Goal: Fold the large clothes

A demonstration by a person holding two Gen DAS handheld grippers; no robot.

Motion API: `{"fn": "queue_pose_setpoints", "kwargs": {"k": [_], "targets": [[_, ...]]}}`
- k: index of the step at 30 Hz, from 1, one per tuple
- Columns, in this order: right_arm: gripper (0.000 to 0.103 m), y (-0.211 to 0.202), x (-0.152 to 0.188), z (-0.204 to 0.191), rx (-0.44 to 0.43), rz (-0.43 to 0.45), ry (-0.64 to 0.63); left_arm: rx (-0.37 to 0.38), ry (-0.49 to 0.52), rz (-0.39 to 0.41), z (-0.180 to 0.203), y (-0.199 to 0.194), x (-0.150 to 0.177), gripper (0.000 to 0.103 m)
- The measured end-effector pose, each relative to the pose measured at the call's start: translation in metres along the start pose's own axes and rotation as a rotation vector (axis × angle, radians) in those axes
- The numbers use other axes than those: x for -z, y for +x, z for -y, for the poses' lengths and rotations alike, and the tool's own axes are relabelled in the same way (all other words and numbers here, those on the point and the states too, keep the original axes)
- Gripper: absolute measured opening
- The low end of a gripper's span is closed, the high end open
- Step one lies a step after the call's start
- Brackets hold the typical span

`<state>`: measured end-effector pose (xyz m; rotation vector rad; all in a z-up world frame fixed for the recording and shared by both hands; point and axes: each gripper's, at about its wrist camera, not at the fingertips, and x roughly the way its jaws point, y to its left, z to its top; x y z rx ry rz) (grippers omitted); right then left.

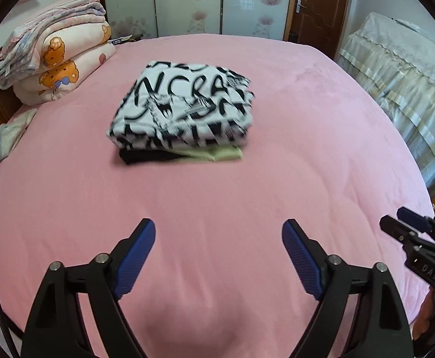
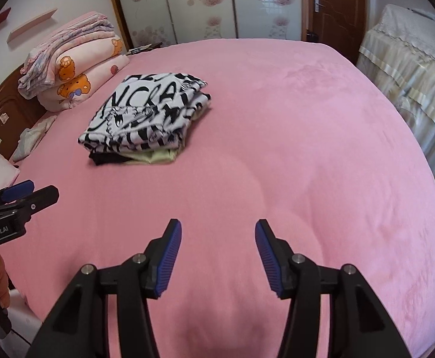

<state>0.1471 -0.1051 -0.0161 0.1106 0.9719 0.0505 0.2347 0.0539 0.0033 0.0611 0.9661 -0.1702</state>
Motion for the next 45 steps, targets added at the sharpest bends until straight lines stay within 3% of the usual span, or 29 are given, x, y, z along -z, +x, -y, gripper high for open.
{"fn": "queue_pose_setpoints", "kwargs": {"k": [10,14,19,25,45], "targets": [[0.053,-0.050,0.090,0.025,0.042,0.022,0.080,0.028,-0.037,0.020,0.050,-0.051,0.085,0.096],[0.072,-0.079,0.111,0.027,0.039,0.070,0.105,0.003,-0.029,0.039,0.068,-0.072,0.112,0.096],[0.074,-0.102,0.127,0.026,0.075,0.108,0.090,-0.021,-0.040,0.042,0.081,-0.089,0.136,0.096],[0.074,-0.118,0.137,0.021,0.047,0.123,0.075,-0.023,-0.046,0.047,0.087,-0.100,0.148,0.096],[0.074,-0.139,0.150,0.019,0.069,0.180,0.053,-0.024,-0.032,0.061,0.094,-0.113,0.164,0.096]]}}
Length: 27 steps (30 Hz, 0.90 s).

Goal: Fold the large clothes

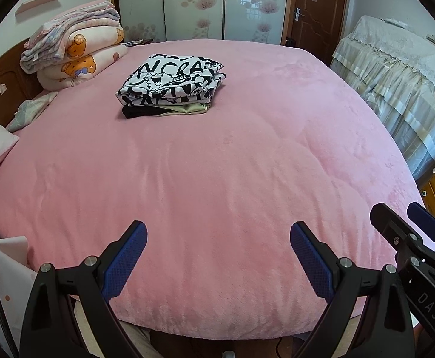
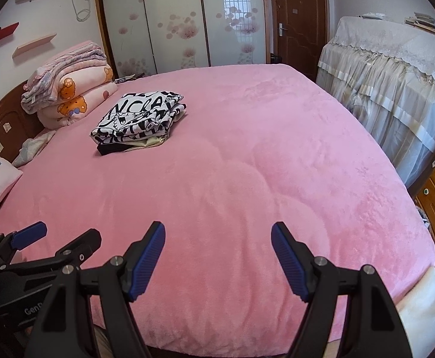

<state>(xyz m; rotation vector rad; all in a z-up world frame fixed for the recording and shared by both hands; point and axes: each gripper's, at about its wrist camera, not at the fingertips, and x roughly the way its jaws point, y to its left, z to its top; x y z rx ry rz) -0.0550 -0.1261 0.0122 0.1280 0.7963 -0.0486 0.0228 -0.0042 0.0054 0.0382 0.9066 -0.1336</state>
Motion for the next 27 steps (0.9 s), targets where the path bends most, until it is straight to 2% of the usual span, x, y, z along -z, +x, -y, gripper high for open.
{"fn": "queue_pose_setpoints", "kwargs": {"k": [27], "targets": [[0.074,-0.003,0.012,0.006,-0.010,-0.012,0.026,0.005,-0.008,-0.011,0.002,-0.004,0.008,0.096]]}}
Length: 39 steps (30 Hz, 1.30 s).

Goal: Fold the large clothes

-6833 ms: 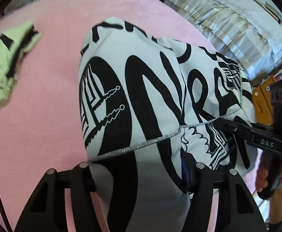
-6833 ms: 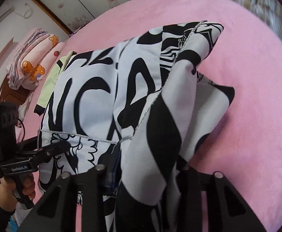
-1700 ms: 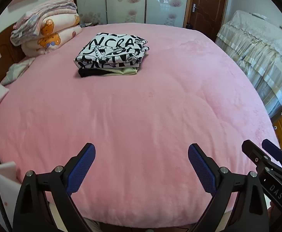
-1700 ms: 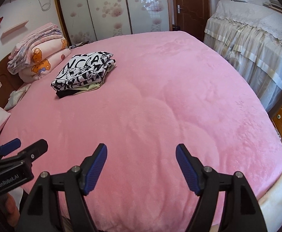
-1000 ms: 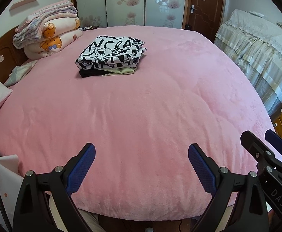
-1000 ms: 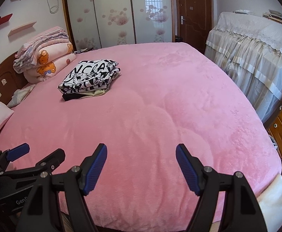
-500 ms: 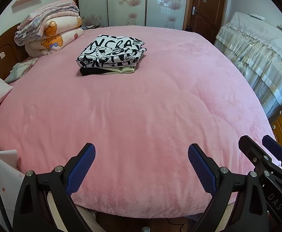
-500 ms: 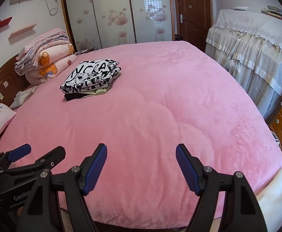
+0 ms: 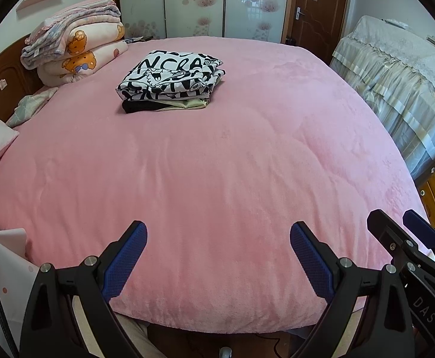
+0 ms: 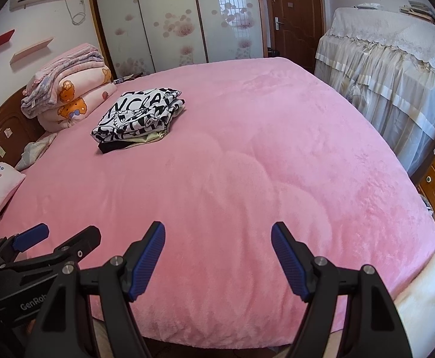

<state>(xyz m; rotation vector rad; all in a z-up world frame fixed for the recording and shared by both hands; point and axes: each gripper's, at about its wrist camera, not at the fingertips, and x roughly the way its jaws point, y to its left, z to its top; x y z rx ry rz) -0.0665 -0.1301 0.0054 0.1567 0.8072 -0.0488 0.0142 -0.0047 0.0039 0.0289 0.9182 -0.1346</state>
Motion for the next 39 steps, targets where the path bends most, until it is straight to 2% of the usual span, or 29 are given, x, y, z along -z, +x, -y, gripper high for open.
{"fn": "queue_pose_setpoints", "kwargs": {"k": [39], "targets": [[0.074,0.011,0.006,-0.004,-0.013,-0.019,0.011,-0.025,0.002,-0.036,0.001,0.011,0.003,0.096]]}}
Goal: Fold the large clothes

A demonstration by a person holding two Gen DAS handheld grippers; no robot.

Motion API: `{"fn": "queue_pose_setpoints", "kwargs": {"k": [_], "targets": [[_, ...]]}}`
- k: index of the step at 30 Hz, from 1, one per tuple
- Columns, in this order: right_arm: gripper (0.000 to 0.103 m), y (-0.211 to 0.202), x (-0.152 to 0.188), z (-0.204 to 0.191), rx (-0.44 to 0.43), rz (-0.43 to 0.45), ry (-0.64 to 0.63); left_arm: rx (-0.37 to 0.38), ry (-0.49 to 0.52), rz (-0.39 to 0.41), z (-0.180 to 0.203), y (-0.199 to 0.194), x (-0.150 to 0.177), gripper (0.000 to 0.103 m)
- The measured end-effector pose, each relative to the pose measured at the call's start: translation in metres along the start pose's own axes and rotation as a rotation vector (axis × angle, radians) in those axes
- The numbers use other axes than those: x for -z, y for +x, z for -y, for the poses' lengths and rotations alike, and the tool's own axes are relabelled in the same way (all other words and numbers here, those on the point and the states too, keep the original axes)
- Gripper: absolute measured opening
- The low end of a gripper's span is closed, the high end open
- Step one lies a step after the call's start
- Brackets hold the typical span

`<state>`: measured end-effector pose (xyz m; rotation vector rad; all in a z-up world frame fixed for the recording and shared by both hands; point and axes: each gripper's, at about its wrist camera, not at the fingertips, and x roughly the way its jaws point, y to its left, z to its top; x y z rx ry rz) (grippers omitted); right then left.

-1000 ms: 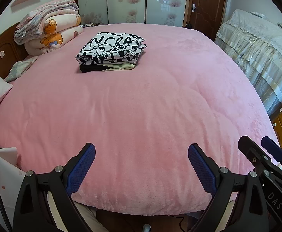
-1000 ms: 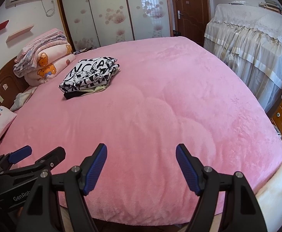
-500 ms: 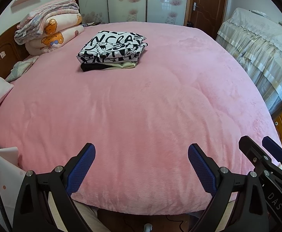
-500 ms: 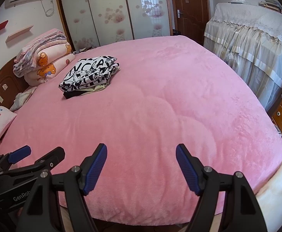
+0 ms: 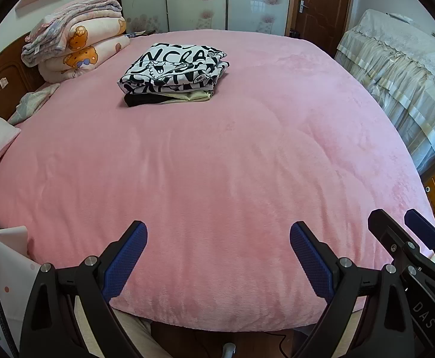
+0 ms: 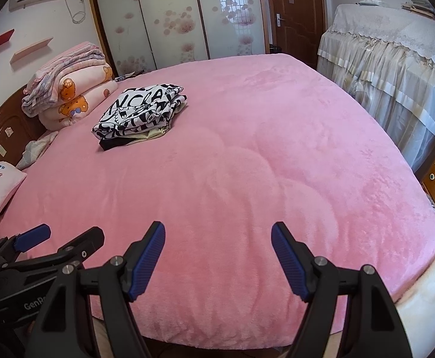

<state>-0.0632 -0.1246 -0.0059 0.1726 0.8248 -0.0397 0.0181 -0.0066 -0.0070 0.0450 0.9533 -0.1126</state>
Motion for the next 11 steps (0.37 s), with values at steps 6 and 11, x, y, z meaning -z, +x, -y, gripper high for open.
{"fn": "queue_pose_setpoints", "kwargs": {"k": [6,11], "targets": [[0.074,0.0028,-0.0005,-0.0002,-0.001,-0.005,-0.001,-0.003,-0.001,-0.005,0.0015,0.0022,-0.0008,0.096],[0.074,0.0077,-0.0002,-0.0006,-0.003,-0.015,-0.001,-0.006,-0.004,-0.017,0.0013,0.0047,-0.0002,0.096]]}}
